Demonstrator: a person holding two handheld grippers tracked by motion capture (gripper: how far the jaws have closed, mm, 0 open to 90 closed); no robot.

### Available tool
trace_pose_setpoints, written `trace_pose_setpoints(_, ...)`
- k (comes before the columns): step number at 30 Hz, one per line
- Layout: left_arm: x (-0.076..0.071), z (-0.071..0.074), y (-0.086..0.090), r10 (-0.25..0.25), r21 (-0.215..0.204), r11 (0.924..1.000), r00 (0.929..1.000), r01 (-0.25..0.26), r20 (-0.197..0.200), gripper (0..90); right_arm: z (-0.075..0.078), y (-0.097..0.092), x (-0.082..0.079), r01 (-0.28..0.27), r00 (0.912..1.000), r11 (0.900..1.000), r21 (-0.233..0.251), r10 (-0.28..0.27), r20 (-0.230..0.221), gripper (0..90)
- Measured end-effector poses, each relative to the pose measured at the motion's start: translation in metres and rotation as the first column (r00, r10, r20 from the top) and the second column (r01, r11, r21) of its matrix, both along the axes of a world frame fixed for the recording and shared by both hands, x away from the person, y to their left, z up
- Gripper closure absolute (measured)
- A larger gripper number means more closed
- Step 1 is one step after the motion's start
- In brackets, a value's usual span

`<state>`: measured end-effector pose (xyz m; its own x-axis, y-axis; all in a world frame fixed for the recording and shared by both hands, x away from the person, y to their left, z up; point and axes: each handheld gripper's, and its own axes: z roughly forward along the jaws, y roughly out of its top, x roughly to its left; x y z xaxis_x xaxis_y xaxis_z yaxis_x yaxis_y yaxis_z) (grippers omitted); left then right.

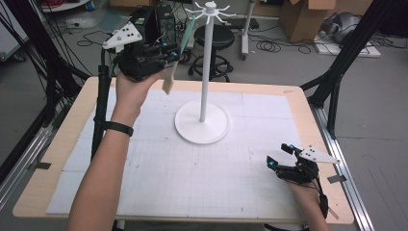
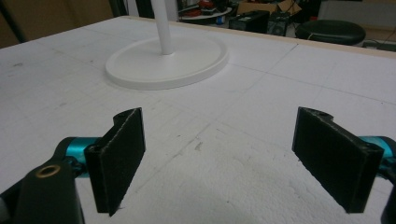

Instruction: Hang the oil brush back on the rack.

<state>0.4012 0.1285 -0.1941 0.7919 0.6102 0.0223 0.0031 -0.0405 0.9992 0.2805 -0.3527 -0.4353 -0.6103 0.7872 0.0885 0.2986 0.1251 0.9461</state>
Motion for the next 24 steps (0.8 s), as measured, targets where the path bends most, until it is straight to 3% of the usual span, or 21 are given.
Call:
trace_pose_setpoints(2, -0.001, 0.000, 0.000, 0.005, 0.011, 0.9999, 1.0000, -0.005, -0.005, 59.3, 0.000, 0.000, 0.000, 0.000, 1.0000, 1.0000, 0.000, 0.000, -0.001, 16.6)
trace_pose_setpoints(3, -0.002, -0.002, 0.000, 0.005, 0.015, 0.9999, 1.0000, -0.005, 0.001, 59.3, 0.000, 0.000, 0.000, 0.000, 1.0000, 1.0000, 0.000, 0.000, -0.001, 16.6)
trace_pose_setpoints(6, -0.007, -0.009, 0.002, 0.020, 0.027, 0.9995, 0.9997, -0.020, -0.011, 43.2, 0.000, 0.001, 0.000, -0.002, 1.0000, 1.0000, -0.006, 0.002, -0.001, 16.6)
trace_pose_setpoints(9, -0.011, -0.015, 0.007, 0.016, 0.042, 0.9990, 0.9998, -0.015, -0.011, 36.0, 0.000, 0.001, 0.000, -0.003, 1.0000, 1.0000, -0.009, 0.003, 0.001, 16.6)
trace_pose_setpoints(17, -0.041, -0.042, 0.033, -0.027, 0.066, 0.9974, 0.9996, 0.028, -0.010, 25.4, -0.001, 0.002, 0.001, 0.001, 1.0000, 1.0000, -0.010, -0.001, -0.001, 16.6)
trace_pose_setpoints(23, -0.063, -0.064, 0.047, -0.022, 0.107, 0.9940, 0.9998, 0.022, -0.001, 21.0, 0.000, 0.003, 0.002, 0.001, 1.0000, 0.9999, -0.013, -0.001, 0.004, 16.6)
trace_pose_setpoints(24, -0.070, -0.073, 0.053, -0.010, 0.118, 0.9929, 0.9999, 0.010, -0.005, 20.4, 0.000, 0.004, 0.002, 0.003, 1.0000, 0.9999, -0.014, -0.002, 0.006, 16.6)
